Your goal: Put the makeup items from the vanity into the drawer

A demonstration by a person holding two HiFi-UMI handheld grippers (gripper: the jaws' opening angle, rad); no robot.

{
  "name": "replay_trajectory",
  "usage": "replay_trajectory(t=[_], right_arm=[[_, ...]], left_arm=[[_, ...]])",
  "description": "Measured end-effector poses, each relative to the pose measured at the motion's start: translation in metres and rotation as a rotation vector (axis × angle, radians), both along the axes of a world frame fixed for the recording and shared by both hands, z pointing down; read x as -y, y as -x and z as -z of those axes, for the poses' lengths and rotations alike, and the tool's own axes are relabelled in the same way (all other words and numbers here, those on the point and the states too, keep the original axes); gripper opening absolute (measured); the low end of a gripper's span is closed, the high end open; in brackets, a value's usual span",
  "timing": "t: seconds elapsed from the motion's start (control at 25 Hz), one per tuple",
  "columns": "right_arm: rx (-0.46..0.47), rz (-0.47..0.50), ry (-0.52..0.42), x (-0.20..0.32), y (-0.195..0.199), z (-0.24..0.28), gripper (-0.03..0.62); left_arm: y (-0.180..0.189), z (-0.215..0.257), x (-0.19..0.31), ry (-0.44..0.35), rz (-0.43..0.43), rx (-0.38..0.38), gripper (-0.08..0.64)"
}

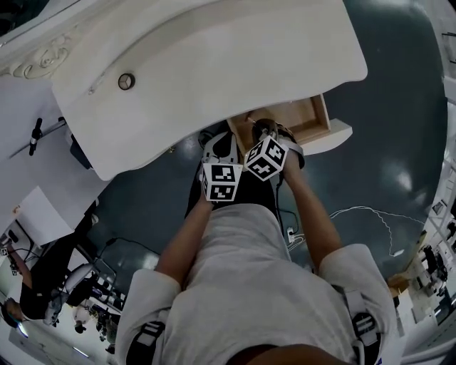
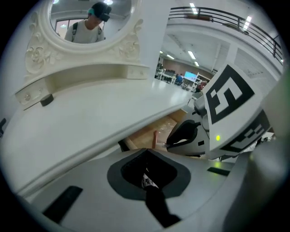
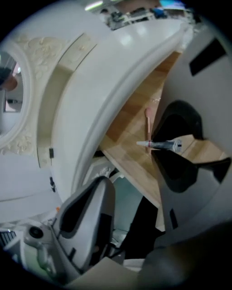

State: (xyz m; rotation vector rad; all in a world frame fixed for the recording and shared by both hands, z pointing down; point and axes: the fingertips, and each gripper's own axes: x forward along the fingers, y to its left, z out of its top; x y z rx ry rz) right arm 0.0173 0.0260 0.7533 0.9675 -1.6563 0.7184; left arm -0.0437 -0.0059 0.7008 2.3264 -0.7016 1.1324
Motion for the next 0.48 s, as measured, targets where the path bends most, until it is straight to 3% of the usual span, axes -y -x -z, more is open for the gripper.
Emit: replay_trajectory(t=[0.12,0.28,0.48], right_arm=[[0.011,0.143,0.043,-0.002,0.013,-0.01,0.077],[0.077,0.156,0.119,-0.007,0.026,-0.026,0.077],[0.055,0.204,0.14,-0.009,0.028,-0.038,0.077]], left_arm=[[0.009,-0.007,0.002,0.019,0.021,0.015,0.006],[0.022,-0.022,0.002,0.062,0.05,0.051,0.006],[0.028,-0.033,0.002,0.11,0.098,0.046,0.006]])
